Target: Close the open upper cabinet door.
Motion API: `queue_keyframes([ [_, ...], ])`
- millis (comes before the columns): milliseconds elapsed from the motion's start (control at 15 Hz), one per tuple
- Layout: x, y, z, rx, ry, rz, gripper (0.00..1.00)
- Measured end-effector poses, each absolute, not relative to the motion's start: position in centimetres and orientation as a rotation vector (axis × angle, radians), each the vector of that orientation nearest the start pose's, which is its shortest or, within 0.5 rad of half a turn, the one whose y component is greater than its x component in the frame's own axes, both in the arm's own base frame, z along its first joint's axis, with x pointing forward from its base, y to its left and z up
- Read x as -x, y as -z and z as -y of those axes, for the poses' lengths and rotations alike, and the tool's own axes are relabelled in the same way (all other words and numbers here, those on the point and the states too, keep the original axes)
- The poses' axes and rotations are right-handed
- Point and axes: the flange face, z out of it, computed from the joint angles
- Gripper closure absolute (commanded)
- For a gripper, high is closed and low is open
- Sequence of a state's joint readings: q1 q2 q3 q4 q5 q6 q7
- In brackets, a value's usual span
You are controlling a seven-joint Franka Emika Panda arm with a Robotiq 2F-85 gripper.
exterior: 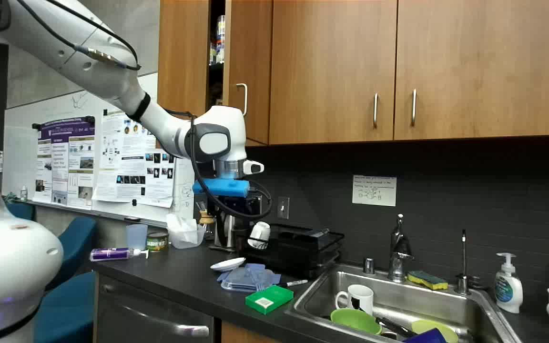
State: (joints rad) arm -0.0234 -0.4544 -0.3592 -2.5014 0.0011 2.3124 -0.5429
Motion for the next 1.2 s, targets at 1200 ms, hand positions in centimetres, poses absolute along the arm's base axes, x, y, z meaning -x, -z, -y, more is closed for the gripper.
queue_keyframes([
  [1200, -39.7, -46.3, 18.1, 3.078, 0.499, -0.018, 0.00],
])
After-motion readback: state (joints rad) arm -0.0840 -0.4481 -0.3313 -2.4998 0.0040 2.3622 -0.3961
